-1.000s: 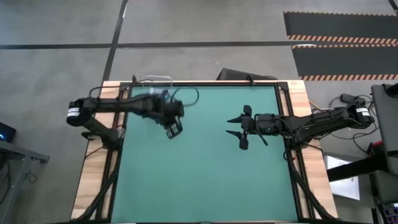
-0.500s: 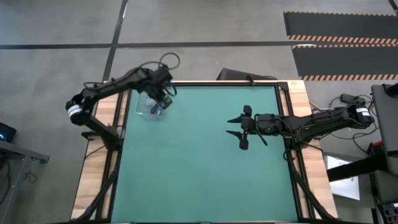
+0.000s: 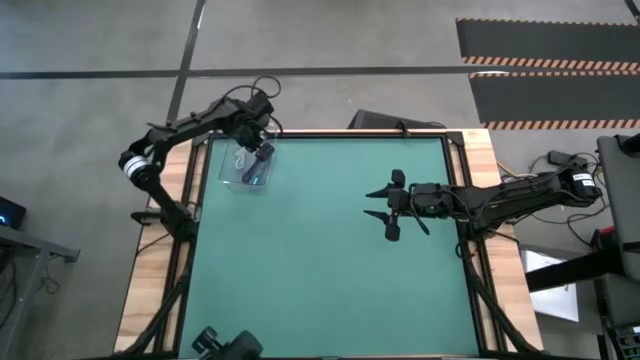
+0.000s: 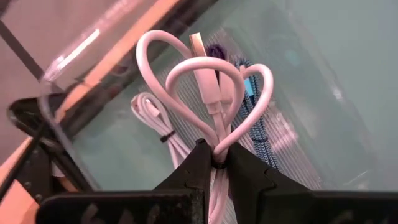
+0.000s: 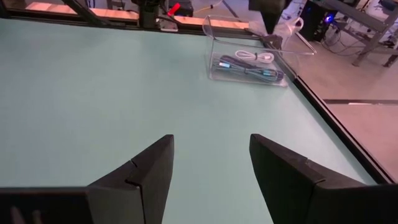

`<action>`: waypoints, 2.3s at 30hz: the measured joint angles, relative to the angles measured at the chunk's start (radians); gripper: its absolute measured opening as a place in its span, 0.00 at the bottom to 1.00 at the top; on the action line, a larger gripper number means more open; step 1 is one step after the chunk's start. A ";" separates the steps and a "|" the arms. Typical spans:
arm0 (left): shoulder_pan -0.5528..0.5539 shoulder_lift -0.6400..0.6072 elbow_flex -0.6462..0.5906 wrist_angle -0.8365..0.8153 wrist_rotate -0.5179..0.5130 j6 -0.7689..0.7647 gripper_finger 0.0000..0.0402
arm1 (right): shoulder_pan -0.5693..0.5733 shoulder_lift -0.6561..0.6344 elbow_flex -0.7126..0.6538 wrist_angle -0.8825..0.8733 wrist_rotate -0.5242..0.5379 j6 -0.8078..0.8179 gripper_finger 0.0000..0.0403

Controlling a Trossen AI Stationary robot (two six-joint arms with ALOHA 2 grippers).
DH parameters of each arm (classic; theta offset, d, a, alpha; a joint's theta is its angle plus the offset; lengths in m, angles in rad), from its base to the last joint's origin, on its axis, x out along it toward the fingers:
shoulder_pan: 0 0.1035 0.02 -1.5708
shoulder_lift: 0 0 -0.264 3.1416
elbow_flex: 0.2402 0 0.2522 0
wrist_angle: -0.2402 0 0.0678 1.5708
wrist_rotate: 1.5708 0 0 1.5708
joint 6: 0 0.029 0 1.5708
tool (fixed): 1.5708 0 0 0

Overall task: Pick and place USB-C Cables
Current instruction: Put the white charger cable into the transparent bin

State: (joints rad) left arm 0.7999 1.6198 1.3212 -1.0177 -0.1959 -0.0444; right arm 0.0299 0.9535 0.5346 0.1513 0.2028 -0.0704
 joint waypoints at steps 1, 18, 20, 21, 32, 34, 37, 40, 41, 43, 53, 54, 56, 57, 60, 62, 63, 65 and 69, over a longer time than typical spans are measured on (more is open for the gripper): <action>0.003 0.014 0.000 0.000 0.000 0.001 0.05 | 0.000 0.000 0.000 0.000 0.000 0.000 0.50; 0.006 0.150 -0.002 0.025 -0.006 0.024 0.05 | 0.000 0.000 0.000 -0.016 0.008 -0.001 0.50; 0.006 0.160 -0.002 0.027 -0.007 0.025 0.05 | 0.000 0.000 0.000 -0.016 0.008 -0.001 0.50; 0.006 0.165 -0.002 0.030 -0.007 0.025 0.05 | 0.000 0.000 0.000 -0.017 0.008 -0.001 0.50; 0.006 0.179 -0.002 0.034 -0.015 0.025 0.10 | 0.000 0.000 0.000 -0.020 0.008 -0.001 0.50; 0.006 0.179 -0.002 0.034 -0.015 0.026 0.11 | 0.000 0.000 0.000 -0.020 0.008 -0.001 0.50; 0.006 0.179 -0.002 0.036 -0.015 0.026 0.11 | 0.000 0.000 0.000 -0.020 0.008 -0.001 0.50; 0.006 0.179 -0.002 0.040 -0.015 0.025 0.11 | 0.000 0.000 0.000 -0.020 0.008 -0.001 0.50; 0.006 0.179 -0.002 0.040 -0.015 0.025 0.11 | 0.000 0.000 0.000 -0.020 0.008 0.000 0.50; 0.006 0.179 -0.002 0.041 -0.015 0.025 0.11 | 0.000 0.000 0.000 -0.021 0.008 0.000 0.50; 0.006 0.179 -0.002 0.041 -0.013 0.025 0.11 | 0.000 0.000 0.000 -0.021 0.008 0.000 0.50; 0.006 0.179 -0.002 0.041 0.000 0.025 0.11 | 0.000 0.000 0.000 -0.021 0.008 0.000 0.50; 0.006 0.179 -0.002 0.041 0.011 0.026 0.11 | 0.000 0.000 0.000 -0.021 0.008 0.000 0.50; 0.006 0.179 -0.002 0.040 0.015 0.025 0.11 | 0.000 0.000 0.000 -0.021 0.008 0.000 0.50; 0.006 0.179 -0.003 0.040 0.016 0.026 0.11 | 0.000 0.000 0.000 -0.021 0.008 0.000 0.50; 0.006 0.179 -0.003 0.039 0.016 0.026 0.11 | 0.000 0.000 0.000 -0.021 0.008 0.000 0.50; 0.006 0.179 -0.003 0.038 0.016 0.026 0.11 | 0.000 0.000 0.000 -0.021 0.008 0.000 0.50; 0.006 0.179 -0.003 0.035 0.016 0.026 0.11 | 0.000 0.000 0.000 -0.021 0.008 0.000 0.50; 0.006 0.179 -0.003 0.032 0.016 0.025 0.11 | 0.000 0.000 0.000 -0.021 0.008 0.000 0.50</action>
State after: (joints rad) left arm 0.8055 1.7985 1.3186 -0.9861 -0.1802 -0.0193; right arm 0.0300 0.9535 0.5346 0.1305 0.2104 -0.0708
